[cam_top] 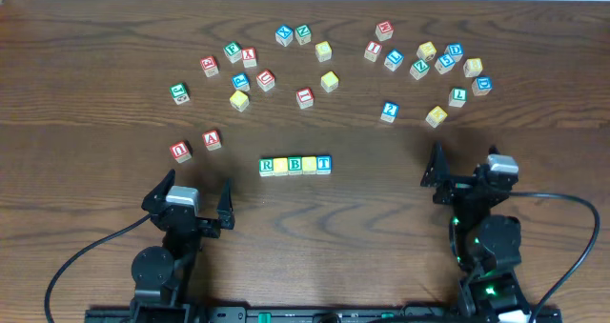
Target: Spell out ROBOT
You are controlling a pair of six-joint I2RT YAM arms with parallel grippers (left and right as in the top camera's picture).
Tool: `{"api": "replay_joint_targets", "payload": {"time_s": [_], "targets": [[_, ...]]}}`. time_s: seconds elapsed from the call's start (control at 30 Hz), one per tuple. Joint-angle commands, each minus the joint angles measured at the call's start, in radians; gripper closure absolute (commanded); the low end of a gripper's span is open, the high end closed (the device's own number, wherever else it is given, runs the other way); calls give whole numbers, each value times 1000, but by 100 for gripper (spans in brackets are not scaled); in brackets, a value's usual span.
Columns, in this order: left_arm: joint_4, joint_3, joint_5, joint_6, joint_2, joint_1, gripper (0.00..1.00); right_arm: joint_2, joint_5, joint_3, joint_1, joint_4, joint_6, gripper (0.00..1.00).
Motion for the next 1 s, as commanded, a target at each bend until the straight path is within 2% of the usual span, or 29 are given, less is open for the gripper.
{"api": "replay_joint_targets", "payload": {"time_s": [0.0,0.13,0.63,0.97], "targets": [[-37,-15,24,-1,-6,5,1,-58,-51,-50,-22,0,-67,1],[-37,-15,24,-1,-6,5,1,-126,-51,-108,-30,-31,-76,1],[-37,-15,24,-1,-6,5,1,-312,-59,-106,-91,-456,-130,1],[-37,-15,24,-1,-6,5,1,-358,-90,-106,-157,-472,-190,1]]}}
